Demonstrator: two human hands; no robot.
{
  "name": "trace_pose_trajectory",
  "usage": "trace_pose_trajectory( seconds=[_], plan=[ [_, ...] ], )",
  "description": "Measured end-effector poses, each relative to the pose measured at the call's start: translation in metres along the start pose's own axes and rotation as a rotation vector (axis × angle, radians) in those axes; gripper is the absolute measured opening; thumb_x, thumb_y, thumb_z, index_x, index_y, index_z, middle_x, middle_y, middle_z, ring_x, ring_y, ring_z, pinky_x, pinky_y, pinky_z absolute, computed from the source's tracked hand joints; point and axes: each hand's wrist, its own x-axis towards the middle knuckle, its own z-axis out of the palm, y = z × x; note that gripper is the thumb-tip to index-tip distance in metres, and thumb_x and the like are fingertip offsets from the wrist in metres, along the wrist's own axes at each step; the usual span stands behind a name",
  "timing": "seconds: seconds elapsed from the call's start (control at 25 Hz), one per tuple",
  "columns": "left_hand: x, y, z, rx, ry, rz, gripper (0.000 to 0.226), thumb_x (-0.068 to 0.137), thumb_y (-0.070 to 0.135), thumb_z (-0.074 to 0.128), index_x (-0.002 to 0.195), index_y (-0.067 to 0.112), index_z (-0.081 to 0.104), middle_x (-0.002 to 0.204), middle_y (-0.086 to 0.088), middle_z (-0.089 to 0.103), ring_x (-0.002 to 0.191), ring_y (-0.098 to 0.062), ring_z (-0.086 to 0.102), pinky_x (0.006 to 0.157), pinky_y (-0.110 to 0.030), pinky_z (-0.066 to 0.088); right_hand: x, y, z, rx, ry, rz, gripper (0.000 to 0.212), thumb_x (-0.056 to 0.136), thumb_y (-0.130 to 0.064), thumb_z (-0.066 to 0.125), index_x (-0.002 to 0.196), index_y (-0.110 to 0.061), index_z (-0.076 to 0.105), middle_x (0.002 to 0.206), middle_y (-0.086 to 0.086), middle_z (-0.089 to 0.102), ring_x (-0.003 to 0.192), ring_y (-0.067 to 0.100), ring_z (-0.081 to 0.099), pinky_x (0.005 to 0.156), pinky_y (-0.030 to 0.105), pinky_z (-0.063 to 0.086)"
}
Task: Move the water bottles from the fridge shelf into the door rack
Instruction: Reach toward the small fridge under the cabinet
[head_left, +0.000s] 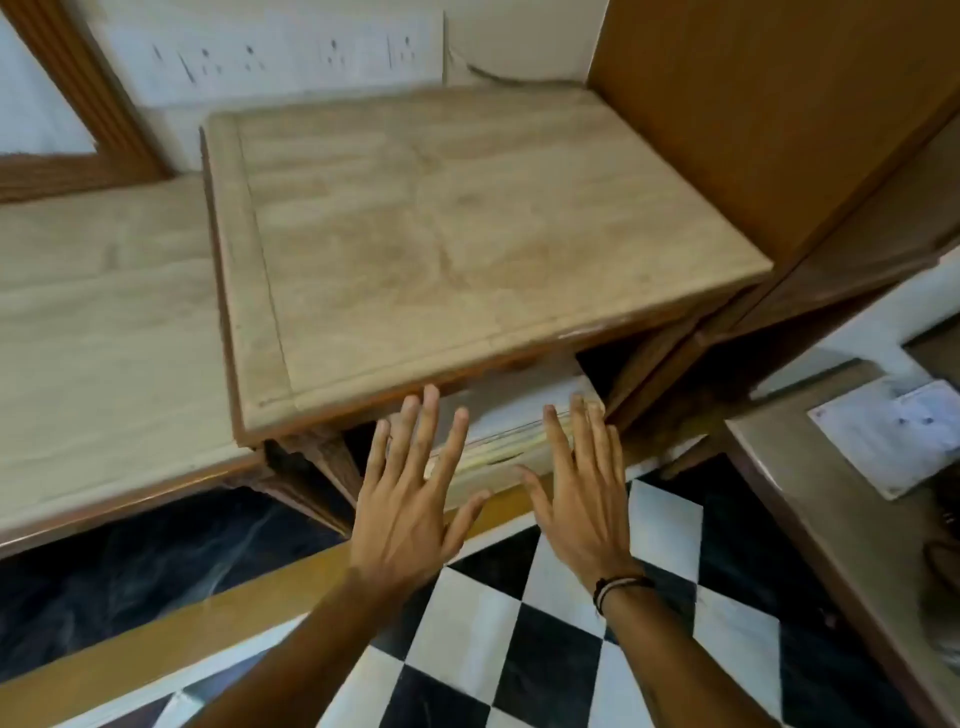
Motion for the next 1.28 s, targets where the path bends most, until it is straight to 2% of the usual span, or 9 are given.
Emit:
trace_pose_trajectory(
  seconds=[0.16,0.36,0.52,0.6,0.68,0.84,1.0,1.12,1.28],
  plan=[
    [-0.044,-0.052,0.140,0.084,-0.038,0.052,0.084,0.112,0.069,0.028,0.180,0.021,0.015,0.188,-0.014,0.006,0.175,-0.033,0.006,0.142,-0.050,0.001,-0.002,0.014,0.146,-0.088,-0.085,-0.084,0.079,0.102,-0.068,0.028,0.166,-0.023,0.018,0.174,0.013,0.004,0.161,0.032,0.005,0.124,0.055,0.024],
    [-0.018,-0.098,0.275,0.101,-0.073,-0.085,0.073,0.115,0.053,0.019,0.177,0.014,0.026,0.187,-0.012,0.006,0.174,-0.027,0.001,0.140,-0.042,0.003,0.044,0.029,0.294,-0.134,0.039,-0.133,0.069,0.107,-0.055,0.019,0.165,-0.019,0.021,0.173,0.015,0.005,0.161,0.031,-0.002,0.128,0.054,0.011],
    [-0.002,-0.111,0.319,0.153,-0.018,-0.162,0.070,0.109,0.036,0.029,0.165,-0.001,0.049,0.179,-0.021,0.035,0.167,-0.033,0.036,0.137,-0.047,0.026,0.078,0.035,0.349,-0.092,0.163,-0.093,0.059,0.105,-0.041,0.027,0.156,-0.015,0.042,0.168,0.012,0.029,0.160,0.030,0.015,0.128,0.049,0.013],
    [-0.002,-0.115,0.326,0.197,-0.013,-0.134,0.070,0.106,0.034,0.032,0.161,-0.005,0.052,0.173,-0.026,0.044,0.160,-0.036,0.048,0.132,-0.050,0.038,0.085,0.040,0.361,-0.062,0.223,-0.100,0.058,0.100,-0.036,0.031,0.152,-0.017,0.049,0.162,0.005,0.042,0.155,0.027,0.028,0.126,0.042,0.020],
    [-0.001,-0.118,0.325,0.239,-0.030,-0.106,0.074,0.105,0.036,0.025,0.164,-0.004,0.048,0.174,-0.024,0.043,0.160,-0.034,0.049,0.131,-0.048,0.040,0.086,0.040,0.368,-0.038,0.293,-0.103,0.058,0.096,-0.033,0.032,0.148,-0.018,0.053,0.158,0.001,0.048,0.150,0.024,0.038,0.123,0.039,0.028],
    [-0.001,-0.117,0.320,0.203,-0.122,-0.058,0.092,0.097,0.052,0.005,0.177,0.008,0.018,0.187,-0.013,0.011,0.173,-0.023,0.017,0.140,-0.039,0.017,0.076,0.045,0.368,0.034,0.321,-0.144,0.064,0.093,-0.034,0.026,0.149,-0.021,0.054,0.159,-0.002,0.049,0.150,0.021,0.040,0.121,0.038,0.033],
    [-0.002,-0.135,0.326,0.049,-0.213,-0.008,0.095,0.101,0.074,0.013,0.179,0.022,-0.004,0.186,0.002,-0.016,0.174,-0.014,-0.009,0.137,-0.034,-0.003,0.052,0.066,0.352,0.090,0.128,-0.231,0.059,0.103,-0.034,0.025,0.159,-0.026,0.040,0.168,-0.005,0.032,0.155,0.014,0.030,0.123,0.036,0.025],
    [-0.011,-0.143,0.339,0.166,-0.021,0.044,0.079,0.114,0.061,0.011,0.180,0.018,0.002,0.188,-0.003,-0.006,0.175,-0.019,-0.003,0.139,-0.037,-0.003,0.026,0.081,0.330,0.016,-0.036,-0.219,0.053,0.110,-0.034,0.023,0.160,-0.027,0.037,0.170,-0.004,0.029,0.156,0.014,0.024,0.125,0.035,0.017],
    [-0.036,-0.142,0.363,0.258,0.197,0.115,0.075,0.115,0.046,0.013,0.178,0.008,0.005,0.187,-0.014,-0.002,0.175,-0.027,-0.002,0.142,-0.045,-0.005,-0.028,0.108,0.300,-0.088,-0.175,-0.034,0.052,0.110,-0.041,0.023,0.160,-0.034,0.035,0.173,0.001,0.017,0.161,0.021,0.008,0.127,0.039,0.009]
  ],
)
